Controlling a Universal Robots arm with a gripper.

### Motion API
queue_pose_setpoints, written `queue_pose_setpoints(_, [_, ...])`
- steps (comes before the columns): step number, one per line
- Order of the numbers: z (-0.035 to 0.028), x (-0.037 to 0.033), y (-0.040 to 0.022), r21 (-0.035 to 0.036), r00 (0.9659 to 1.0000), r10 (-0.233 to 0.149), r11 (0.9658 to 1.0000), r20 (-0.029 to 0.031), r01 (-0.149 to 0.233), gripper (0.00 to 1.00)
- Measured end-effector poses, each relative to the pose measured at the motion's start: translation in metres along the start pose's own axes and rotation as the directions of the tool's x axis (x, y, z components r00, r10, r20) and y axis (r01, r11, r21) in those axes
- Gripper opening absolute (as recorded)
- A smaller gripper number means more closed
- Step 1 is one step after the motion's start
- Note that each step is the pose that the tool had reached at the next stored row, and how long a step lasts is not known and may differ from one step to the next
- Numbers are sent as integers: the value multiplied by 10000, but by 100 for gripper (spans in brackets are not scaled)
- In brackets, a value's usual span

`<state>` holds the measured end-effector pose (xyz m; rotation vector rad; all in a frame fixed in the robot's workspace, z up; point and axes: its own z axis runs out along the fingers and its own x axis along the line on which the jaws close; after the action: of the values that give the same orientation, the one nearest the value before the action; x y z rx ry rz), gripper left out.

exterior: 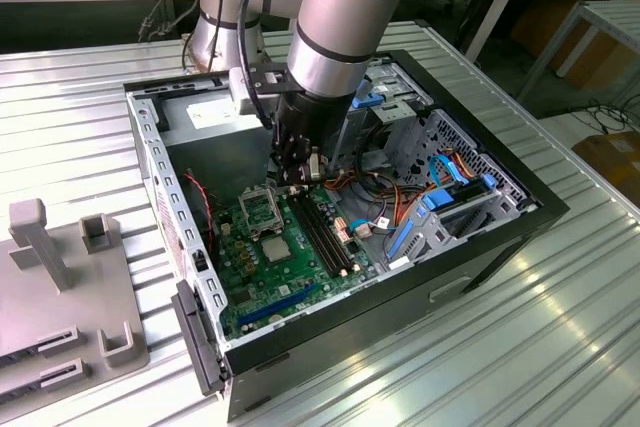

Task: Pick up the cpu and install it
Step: 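Close the cpu cover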

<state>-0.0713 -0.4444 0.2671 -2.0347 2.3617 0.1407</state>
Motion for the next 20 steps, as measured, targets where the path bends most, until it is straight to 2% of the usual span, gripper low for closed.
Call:
queue_pose_setpoints(3, [16,0,-7,32,9989,473,9989,37,-474,11])
queue_pose_setpoints(5, [43,0,-25,58,9961,881,9961,78,-882,11])
queue_pose_setpoints(8, [69,-8,-72,72,9936,1125,9936,103,-1125,11])
queue_pose_setpoints(20, [74,-9,-77,75,9931,1167,9931,106,-1168,11])
